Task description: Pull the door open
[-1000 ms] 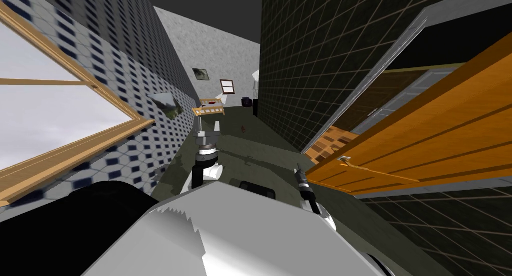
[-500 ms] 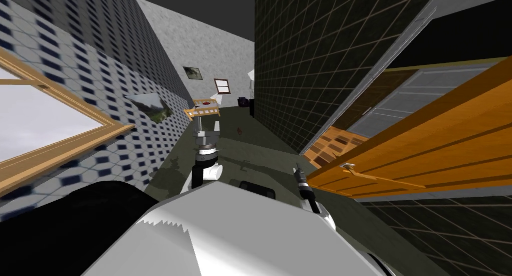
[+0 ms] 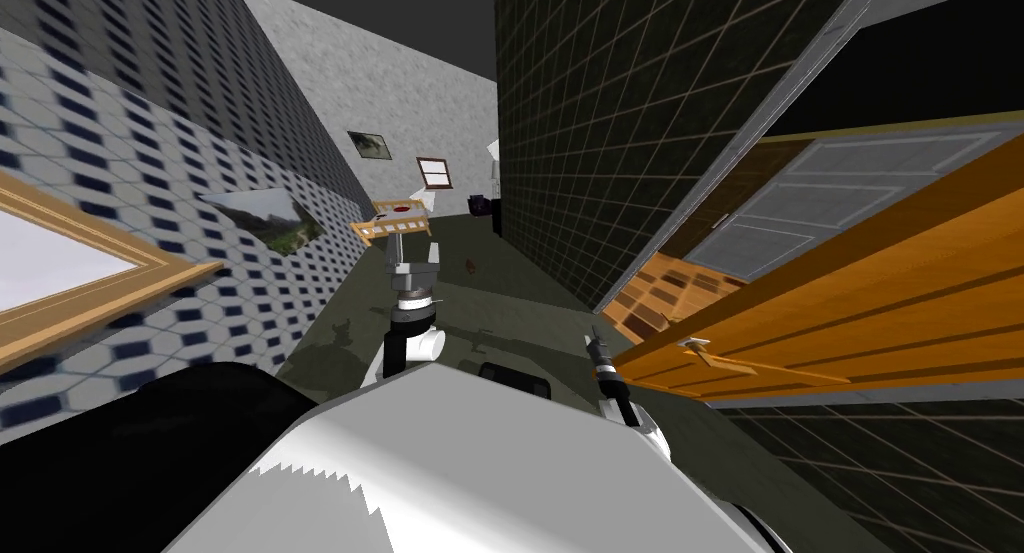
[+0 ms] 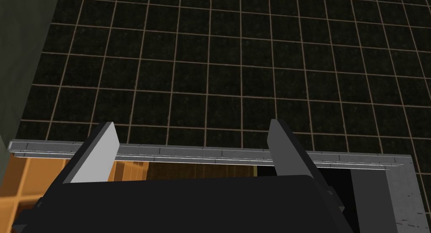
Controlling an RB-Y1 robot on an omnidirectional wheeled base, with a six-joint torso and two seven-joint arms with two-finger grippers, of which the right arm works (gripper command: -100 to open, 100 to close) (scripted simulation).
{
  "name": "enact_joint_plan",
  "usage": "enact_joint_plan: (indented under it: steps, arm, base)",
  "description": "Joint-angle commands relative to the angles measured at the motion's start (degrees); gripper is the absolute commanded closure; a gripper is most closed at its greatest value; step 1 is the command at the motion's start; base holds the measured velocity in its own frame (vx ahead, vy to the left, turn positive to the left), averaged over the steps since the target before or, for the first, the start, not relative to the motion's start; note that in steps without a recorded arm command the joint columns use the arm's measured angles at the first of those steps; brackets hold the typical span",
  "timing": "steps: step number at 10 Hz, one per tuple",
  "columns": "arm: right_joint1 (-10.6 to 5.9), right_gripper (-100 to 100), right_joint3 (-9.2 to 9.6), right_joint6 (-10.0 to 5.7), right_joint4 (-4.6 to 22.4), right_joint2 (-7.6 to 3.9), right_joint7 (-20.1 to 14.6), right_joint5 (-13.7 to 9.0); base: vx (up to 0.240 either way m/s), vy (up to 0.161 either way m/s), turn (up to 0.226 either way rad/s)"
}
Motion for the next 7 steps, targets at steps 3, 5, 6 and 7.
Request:
enact_joint_plan:
  steps: [3, 5, 6, 7]
  arm:
    - [0.01, -100, 0.6, -0.2, -0.49, -0.19, -0.92, 0.28]
    - [-0.05, -100, 0.89, -0.34, -0.57, -0.26, -1.37, 0.41]
    - [-0.08, -100, 1.03, -0.42, -0.61, -0.3, -1.59, 0.48]
    - [-0.11, -100, 1.17, -0.49, -0.65, -0.33, -1.82, 0.54]
  base:
    - [0.185, -0.071, -0.072]
    - [0.134, -0.113, -0.065]
    - [0.113, -0.114, -0.08]
    - [0.145, -0.102, -0.071]
